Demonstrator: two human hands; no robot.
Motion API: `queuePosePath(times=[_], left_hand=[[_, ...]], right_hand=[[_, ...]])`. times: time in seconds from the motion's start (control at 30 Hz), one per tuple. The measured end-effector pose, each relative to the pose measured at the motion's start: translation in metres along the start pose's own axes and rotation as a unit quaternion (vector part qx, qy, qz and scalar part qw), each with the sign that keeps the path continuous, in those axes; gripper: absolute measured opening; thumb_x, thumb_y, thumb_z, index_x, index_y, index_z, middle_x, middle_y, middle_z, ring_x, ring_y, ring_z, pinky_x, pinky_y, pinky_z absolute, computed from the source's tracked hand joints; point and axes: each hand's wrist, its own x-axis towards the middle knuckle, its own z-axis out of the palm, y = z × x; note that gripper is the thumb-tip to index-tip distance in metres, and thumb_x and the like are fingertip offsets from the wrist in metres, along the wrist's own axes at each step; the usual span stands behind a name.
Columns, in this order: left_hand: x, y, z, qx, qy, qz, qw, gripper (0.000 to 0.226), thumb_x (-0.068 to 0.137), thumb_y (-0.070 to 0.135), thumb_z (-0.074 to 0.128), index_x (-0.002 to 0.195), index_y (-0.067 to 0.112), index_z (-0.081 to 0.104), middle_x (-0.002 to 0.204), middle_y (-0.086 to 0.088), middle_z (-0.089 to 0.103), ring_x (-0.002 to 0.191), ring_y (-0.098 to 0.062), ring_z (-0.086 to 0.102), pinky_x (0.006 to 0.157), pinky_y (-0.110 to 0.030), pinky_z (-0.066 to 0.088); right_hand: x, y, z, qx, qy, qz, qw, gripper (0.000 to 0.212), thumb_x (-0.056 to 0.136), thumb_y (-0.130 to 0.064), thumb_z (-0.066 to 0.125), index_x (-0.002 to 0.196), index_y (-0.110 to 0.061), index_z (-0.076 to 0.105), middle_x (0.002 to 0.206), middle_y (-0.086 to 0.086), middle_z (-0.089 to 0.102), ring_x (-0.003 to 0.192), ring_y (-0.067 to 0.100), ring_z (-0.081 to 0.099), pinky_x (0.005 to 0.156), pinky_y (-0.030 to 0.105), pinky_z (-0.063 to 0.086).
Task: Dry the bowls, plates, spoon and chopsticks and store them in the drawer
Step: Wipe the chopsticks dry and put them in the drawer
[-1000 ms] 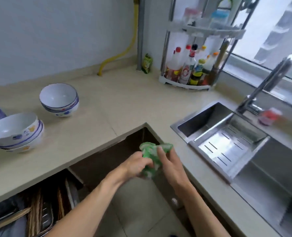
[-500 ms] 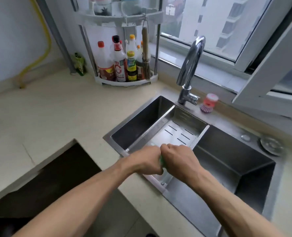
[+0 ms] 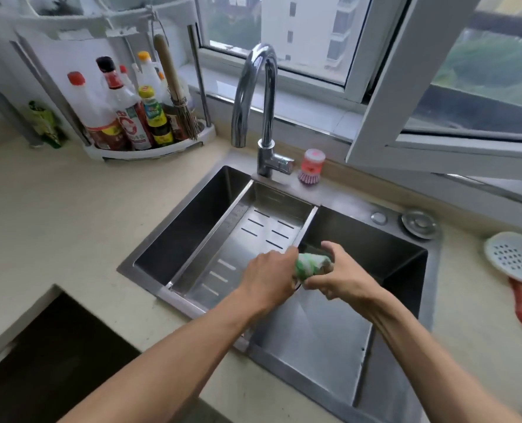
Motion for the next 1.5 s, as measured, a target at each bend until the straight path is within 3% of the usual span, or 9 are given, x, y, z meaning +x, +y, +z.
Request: queuePosePath(times=[0.1,0.2,0.3,0.37,0.5,0.6,0.73,0.93,1.5], left_hand=[[0.011,-0.004,-0.004,-0.217,-0.106,-0.156,0.958,0.013,0.083,0.014,0.058,0.095,0.009,0.062,0.092,-0.015,0.069,0.084,-0.033,0.066,0.064,-0.033,0.051],[0.013,0.008,-0.009,-0.413,-0.273,-0.175,0.851,0.005,0.09,0.012,0.056,0.085,0.011,0.057,0.061,-0.003,0.049,0.044,-0.013,0.04,0.041,-0.019,0.029],[0.012,0.022,-0.017,-0.441,-0.451,-0.103,0.769,0.023,0.093,0.004,0.054,0.075,0.016,0.048,0.056,0.001,0.034,0.042,-0.008,0.025,0.04,-0.019,0.018],[0.016,0.024,-0.015,-0.421,-0.472,-0.072,0.771,0.033,0.084,0.001,0.065,0.065,0.018,0.044,0.057,-0.002,0.037,0.045,-0.012,0.029,0.044,-0.024,0.023],[0.021,0.049,-0.004,-0.152,-0.3,-0.01,0.942,0.014,0.082,0.015,0.074,0.078,0.01,0.061,0.076,-0.008,0.061,0.07,-0.027,0.06,0.064,-0.034,0.051],[0.024,0.058,0.001,-0.007,-0.156,0.001,0.988,0.014,0.086,0.014,0.056,0.073,0.015,0.05,0.074,-0.003,0.058,0.073,-0.026,0.056,0.065,-0.034,0.046],[0.026,0.062,0.002,0.093,-0.126,0.045,0.987,0.014,0.086,0.012,0.051,0.087,0.016,0.064,0.087,-0.008,0.068,0.08,-0.029,0.063,0.066,-0.032,0.042],[0.034,0.071,0.001,0.161,-0.11,0.116,0.974,0.017,0.089,0.009,0.052,0.1,0.011,0.064,0.101,-0.011,0.071,0.086,-0.032,0.066,0.066,-0.032,0.038],[0.038,0.062,-0.002,0.14,-0.08,0.104,0.981,0.019,0.09,0.01,0.053,0.109,0.008,0.051,0.095,-0.011,0.069,0.077,-0.034,0.063,0.062,-0.034,0.037]], right_hand=[[-0.009,0.026,-0.001,-0.154,0.09,-0.18,0.967,0.106,0.074,-0.007,0.077,0.158,-0.025,0.015,0.124,0.004,0.055,0.104,0.013,0.059,0.087,0.027,0.051],[-0.008,0.059,0.008,-0.418,0.179,-0.383,0.804,0.105,0.072,0.004,0.07,0.158,-0.022,0.014,0.156,0.02,0.031,0.139,0.039,0.039,0.111,0.054,0.04],[-0.001,0.07,0.009,-0.435,0.241,-0.499,0.71,0.059,0.091,0.006,0.053,0.146,-0.01,0.039,0.138,0.029,0.051,0.12,0.042,0.058,0.096,0.05,0.053],[0.001,0.065,0.002,-0.444,0.271,-0.51,0.685,0.037,0.086,0.0,0.065,0.122,-0.003,0.058,0.094,0.017,0.067,0.075,0.029,0.066,0.055,0.037,0.058],[0.005,0.048,-0.008,-0.522,0.25,-0.367,0.728,0.036,0.041,-0.002,0.084,0.058,-0.011,0.054,0.046,0.002,0.048,0.03,0.027,0.046,0.035,0.02,0.025],[0.005,0.027,-0.004,-0.564,0.231,-0.261,0.749,0.033,0.041,-0.002,0.085,0.055,-0.012,0.056,0.044,0.005,0.055,0.033,0.03,0.054,0.037,0.022,0.031],[0.002,0.023,-0.007,-0.549,0.14,-0.108,0.817,0.021,0.084,-0.009,0.055,0.098,-0.018,0.068,0.094,0.006,0.07,0.088,0.031,0.068,0.065,0.033,0.045],[0.003,0.022,-0.016,-0.447,0.117,-0.037,0.886,0.015,0.078,-0.004,0.056,0.079,-0.018,0.056,0.078,0.001,0.06,0.075,0.026,0.061,0.064,0.036,0.05],[0.005,0.011,-0.02,-0.456,0.111,-0.069,0.88,0.016,0.081,-0.003,0.056,0.079,-0.018,0.055,0.072,0.0,0.058,0.067,0.023,0.059,0.062,0.038,0.054]])
